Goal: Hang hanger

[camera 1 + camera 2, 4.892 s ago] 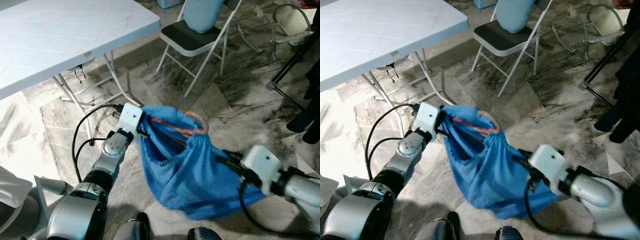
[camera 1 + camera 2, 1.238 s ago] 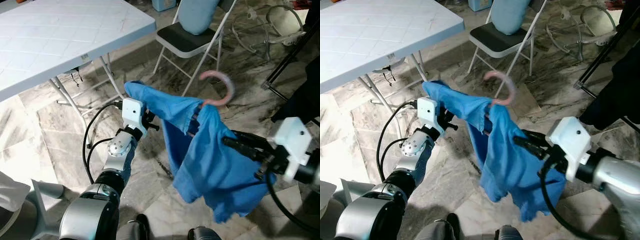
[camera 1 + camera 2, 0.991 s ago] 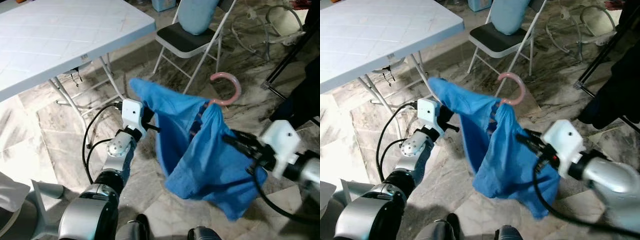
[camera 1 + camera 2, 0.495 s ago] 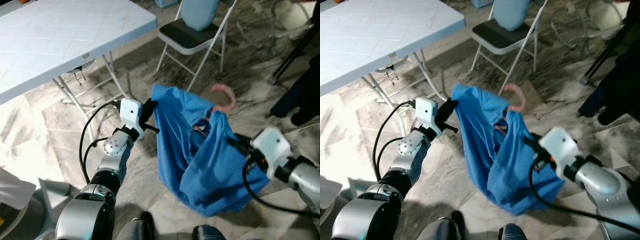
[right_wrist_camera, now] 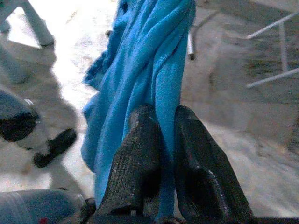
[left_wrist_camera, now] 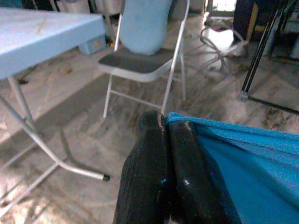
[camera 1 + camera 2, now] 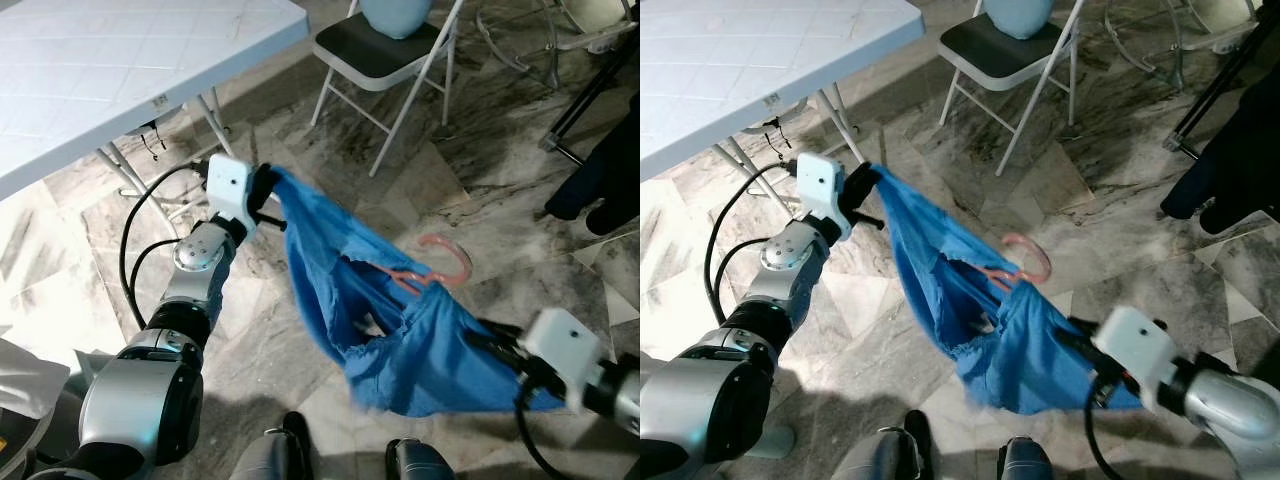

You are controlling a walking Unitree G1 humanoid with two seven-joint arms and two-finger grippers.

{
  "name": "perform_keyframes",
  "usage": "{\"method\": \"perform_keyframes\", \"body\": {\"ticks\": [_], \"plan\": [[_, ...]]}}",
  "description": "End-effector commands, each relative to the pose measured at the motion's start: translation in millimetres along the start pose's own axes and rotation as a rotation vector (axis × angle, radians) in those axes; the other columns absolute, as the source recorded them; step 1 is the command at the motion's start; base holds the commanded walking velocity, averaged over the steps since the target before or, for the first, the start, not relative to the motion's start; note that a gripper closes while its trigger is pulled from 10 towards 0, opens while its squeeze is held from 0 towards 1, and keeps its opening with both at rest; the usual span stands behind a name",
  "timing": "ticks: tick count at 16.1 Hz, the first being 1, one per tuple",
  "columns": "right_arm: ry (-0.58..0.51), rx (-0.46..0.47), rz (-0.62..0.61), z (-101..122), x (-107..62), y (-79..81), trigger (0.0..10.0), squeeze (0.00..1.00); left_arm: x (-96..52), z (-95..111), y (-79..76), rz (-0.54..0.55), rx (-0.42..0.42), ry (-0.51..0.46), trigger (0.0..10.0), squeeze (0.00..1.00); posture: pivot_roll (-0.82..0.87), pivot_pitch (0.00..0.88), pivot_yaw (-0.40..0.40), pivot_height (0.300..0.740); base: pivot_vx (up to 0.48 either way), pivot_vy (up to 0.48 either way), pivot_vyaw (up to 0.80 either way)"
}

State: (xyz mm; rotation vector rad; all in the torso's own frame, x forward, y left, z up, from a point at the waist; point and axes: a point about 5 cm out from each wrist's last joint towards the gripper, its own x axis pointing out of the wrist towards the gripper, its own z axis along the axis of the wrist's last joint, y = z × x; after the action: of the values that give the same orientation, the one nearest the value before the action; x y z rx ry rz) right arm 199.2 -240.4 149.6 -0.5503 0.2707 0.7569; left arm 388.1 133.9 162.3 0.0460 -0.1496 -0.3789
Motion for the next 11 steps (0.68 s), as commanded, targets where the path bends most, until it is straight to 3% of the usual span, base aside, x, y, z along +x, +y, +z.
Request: {"method": "perform_keyframes", "body": {"ticks": [1,2,4,7,8,11], "plan": [[0.006,0.016,0.044,1,-11.4,0.7,10.0,0.0,-5.2,3,22.0,0.09,0.007,0.009,0.0,0.0,-0.29,0.25,0.141,0.74,0.0,0.0,0.0],[-0.018,0.05,0.039,8,-28.1,-5.8,10.0,0.0,-10.5,-11,20.8,0.085,0.005,0.078,0.0,0.0,-0.29,0.238,0.131,0.74,0.0,0.0,0.0],[-0.09,0.057,0.059,29,-42.6,-14.0,10.0,0.0,-14.7,-20,16.7,0.057,0.032,0.114,0.0,0.0,-0.3,0.23,0.125,0.74,0.0,0.0,0.0],[-0.148,0.023,0.087,56,-57.9,-25.4,10.0,0.0,-21.9,-40,12.2,0.066,-0.022,0.217,0.0,0.0,-0.31,0.226,0.115,0.74,0.0,0.0,0.0],[-0.211,-0.007,0.116,80,-69.1,-32.3,10.0,0.0,-27.5,-58,-2.5,0.012,-0.063,0.309,0.0,0.0,-0.32,0.227,0.112,0.74,0.0,0.0,0.0],[-0.314,-0.031,0.103,107,-77.8,-42.4,10.0,0.0,-33.8,-77,-29.6,-0.113,-0.108,0.398,0.0,0.0,-0.32,0.228,0.113,0.74,0.0,0.0,0.0]]}}
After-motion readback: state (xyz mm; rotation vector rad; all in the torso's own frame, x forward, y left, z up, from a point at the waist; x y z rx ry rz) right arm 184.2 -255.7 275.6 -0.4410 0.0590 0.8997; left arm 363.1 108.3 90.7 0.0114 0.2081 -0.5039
